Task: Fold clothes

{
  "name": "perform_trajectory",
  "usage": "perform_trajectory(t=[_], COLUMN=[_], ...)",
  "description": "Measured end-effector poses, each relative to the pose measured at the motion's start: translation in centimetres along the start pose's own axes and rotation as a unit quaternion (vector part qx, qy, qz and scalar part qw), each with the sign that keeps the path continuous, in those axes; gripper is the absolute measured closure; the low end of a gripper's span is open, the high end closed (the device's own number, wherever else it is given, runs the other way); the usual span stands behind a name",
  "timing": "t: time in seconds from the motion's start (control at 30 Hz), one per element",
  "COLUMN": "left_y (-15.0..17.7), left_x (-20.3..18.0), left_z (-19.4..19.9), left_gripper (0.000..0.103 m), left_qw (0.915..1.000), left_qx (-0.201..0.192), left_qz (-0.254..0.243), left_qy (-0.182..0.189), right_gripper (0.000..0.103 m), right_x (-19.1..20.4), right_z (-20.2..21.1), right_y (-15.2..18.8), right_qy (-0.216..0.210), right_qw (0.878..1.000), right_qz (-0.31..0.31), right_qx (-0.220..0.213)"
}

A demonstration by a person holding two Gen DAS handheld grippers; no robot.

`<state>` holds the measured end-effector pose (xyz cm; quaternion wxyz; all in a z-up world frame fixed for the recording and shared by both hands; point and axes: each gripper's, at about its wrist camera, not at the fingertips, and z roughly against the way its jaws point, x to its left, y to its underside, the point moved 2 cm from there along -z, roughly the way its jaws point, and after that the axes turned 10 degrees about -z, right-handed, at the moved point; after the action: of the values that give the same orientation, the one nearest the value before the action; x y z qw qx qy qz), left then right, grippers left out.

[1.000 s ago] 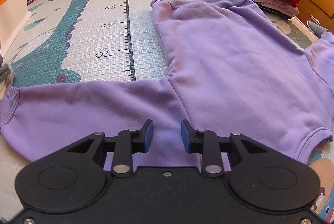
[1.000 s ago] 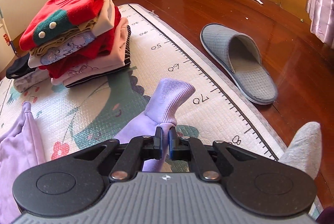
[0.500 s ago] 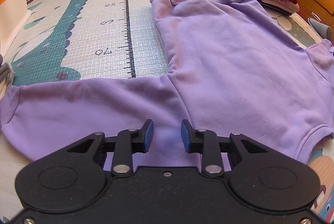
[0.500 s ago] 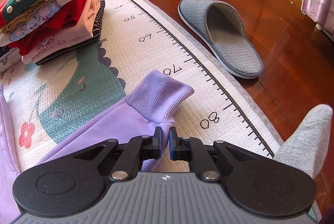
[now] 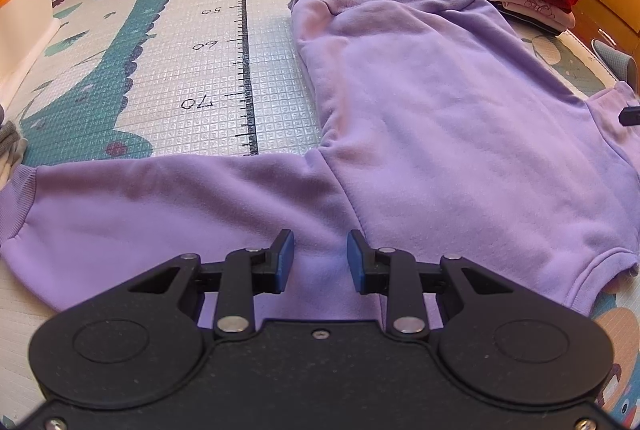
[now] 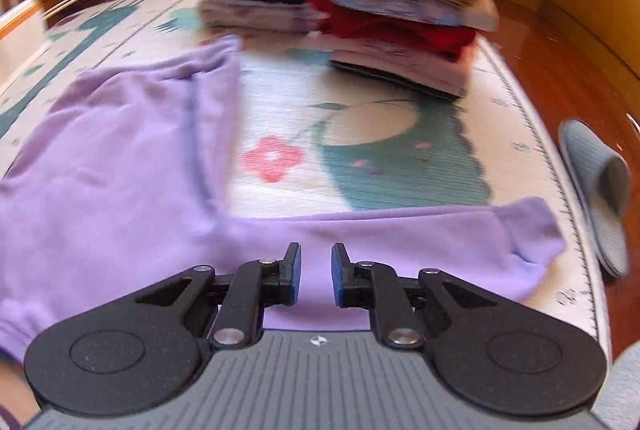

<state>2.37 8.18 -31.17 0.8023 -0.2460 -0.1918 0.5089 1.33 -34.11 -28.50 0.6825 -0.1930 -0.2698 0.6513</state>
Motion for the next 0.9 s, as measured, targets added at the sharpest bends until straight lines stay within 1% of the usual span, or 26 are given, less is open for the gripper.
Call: perform_trajectory(t=[0.07,0.1,0.13,0.17,0.2,0.23,0.27,0.33,0.43,0.5,0.6,0.67,0.73,0.8,0.87,0.9], left_y=[-0.1,-0.1,-0.3,-0.4,-0.6,-0.7,-0.9,-1.1,-1.7,-2.0,-2.0,-1.6,-1.0,-0.5,-0.4,-0.3], left_x=[0.0,0.0,0.0,0.0,0.0,0.0,-0.1,-0.2,-0.7,-1.4,-2.7,-3.4,-3.7,-3.6,-3.3,-3.2], left_z=[0.2,0.3,0.5,0.7,0.9,1.0,1.1,1.1,0.9,0.8,0.6,0.0,-0.7,-1.0,-1.0,-1.0], left_gripper=[0.076,0.075,0.074,0.074,0.074,0.074,0.074,0.074,0.074,0.074,0.074,0.074,0.074,0.07,0.068,0.067], left_qw=[1.0,1.0,0.9999,0.9999,0.9998,0.9996,0.9995,0.9992,0.9988,0.9982,0.9965,0.9958,0.9958,0.9958,0.9964,0.9966], left_qx=[-0.004,-0.008,-0.011,-0.015,-0.021,-0.026,-0.031,-0.038,-0.046,-0.052,-0.056,-0.045,-0.03,-0.026,-0.026,-0.026], left_qz=[0.002,0.001,0.001,0.0,-0.001,-0.002,-0.003,-0.007,-0.019,-0.032,-0.06,-0.077,-0.085,-0.086,-0.078,-0.074], left_qy=[-0.001,-0.002,-0.002,-0.003,-0.005,-0.006,-0.007,-0.006,-0.005,0.002,0.014,0.018,0.018,0.016,0.022,0.025], right_gripper=[0.086,0.086,0.087,0.087,0.088,0.089,0.092,0.091,0.09,0.088,0.088,0.089,0.089,0.089,0.089,0.089], right_x=[3.1,4.3,4.9,5.0,4.5,3.8,3.5,3.8,4.9,6.1,8.3,9.1,9.2,9.0,8.5,7.8], right_z=[0.2,0.1,-0.4,-1.1,-1.5,-1.4,-1.1,-0.4,-0.2,-0.7,-2.7,-4.6,-6.6,-8.6,-10.3,-11.0], right_y=[1.1,1.7,2.5,3.2,3.8,4.0,3.8,3.3,1.6,0.0,-2.3,-4.0,-5.5,-6.8,-7.9,-8.5], right_qy=[-0.037,-0.048,-0.047,-0.035,-0.032,-0.033,-0.035,-0.042,-0.044,-0.054,-0.069,-0.072,-0.068,-0.062,-0.056,-0.053], right_qw=[0.999,0.997,0.996,0.996,0.996,0.997,0.997,0.997,0.997,0.997,0.995,0.994,0.994,0.994,0.995,0.996], right_qz=[0.032,0.053,0.061,0.06,0.043,0.017,0.007,0.012,0.025,0.036,0.071,0.078,0.079,0.082,0.081,0.069], right_qx=[0.01,0.018,0.036,0.058,0.067,0.069,0.07,0.07,0.05,0.034,0.024,0.022,0.024,0.028,0.034,0.035])
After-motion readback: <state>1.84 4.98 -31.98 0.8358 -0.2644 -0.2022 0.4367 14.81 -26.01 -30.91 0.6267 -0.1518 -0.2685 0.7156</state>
